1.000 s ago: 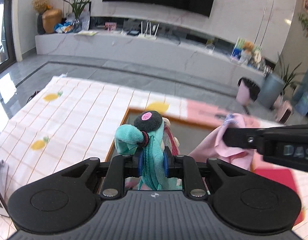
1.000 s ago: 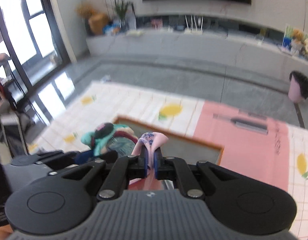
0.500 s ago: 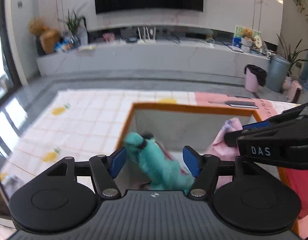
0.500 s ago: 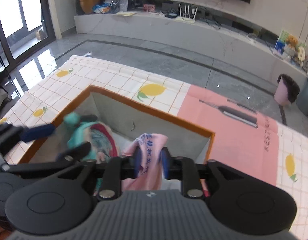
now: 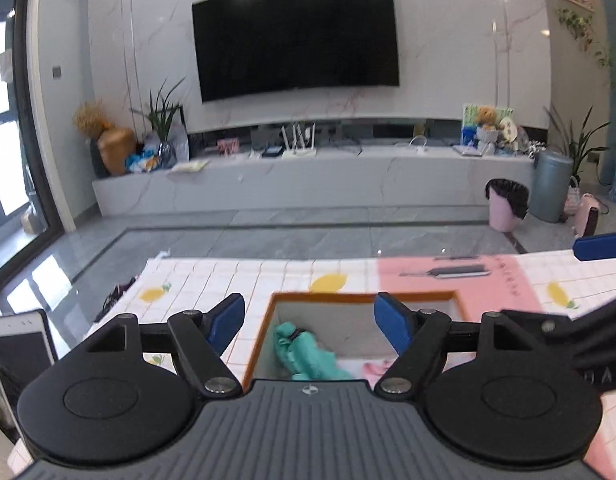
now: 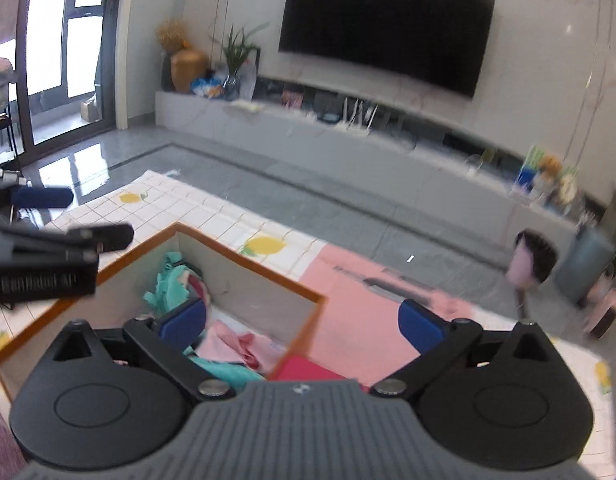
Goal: Organize soft objects
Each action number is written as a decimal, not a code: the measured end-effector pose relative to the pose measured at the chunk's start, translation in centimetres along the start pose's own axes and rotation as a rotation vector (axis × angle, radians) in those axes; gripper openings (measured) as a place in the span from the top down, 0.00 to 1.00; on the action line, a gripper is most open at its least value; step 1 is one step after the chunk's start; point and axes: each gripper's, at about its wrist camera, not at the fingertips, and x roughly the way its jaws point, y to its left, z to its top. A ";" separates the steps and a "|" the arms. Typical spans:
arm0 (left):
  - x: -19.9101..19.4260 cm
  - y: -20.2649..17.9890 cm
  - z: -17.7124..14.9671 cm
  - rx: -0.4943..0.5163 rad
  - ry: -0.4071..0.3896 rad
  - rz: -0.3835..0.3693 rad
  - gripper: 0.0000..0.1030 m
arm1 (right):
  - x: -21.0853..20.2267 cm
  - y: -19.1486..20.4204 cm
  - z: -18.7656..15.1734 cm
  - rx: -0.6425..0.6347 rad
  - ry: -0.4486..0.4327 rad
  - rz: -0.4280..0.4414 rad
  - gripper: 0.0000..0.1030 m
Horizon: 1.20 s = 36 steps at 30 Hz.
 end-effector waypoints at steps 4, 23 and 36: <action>-3.7 -2.3 0.4 -0.028 -0.040 -0.026 0.16 | -5.5 -1.9 -1.9 0.071 -0.082 -0.084 0.03; -8.0 -9.8 -10.0 0.001 -0.109 -0.193 0.15 | -13.3 -1.3 -18.2 0.134 -0.119 -0.164 0.03; -8.4 -12.6 -12.7 0.044 -0.117 -0.170 0.14 | -12.9 -2.1 -19.3 0.226 -0.099 -0.120 0.03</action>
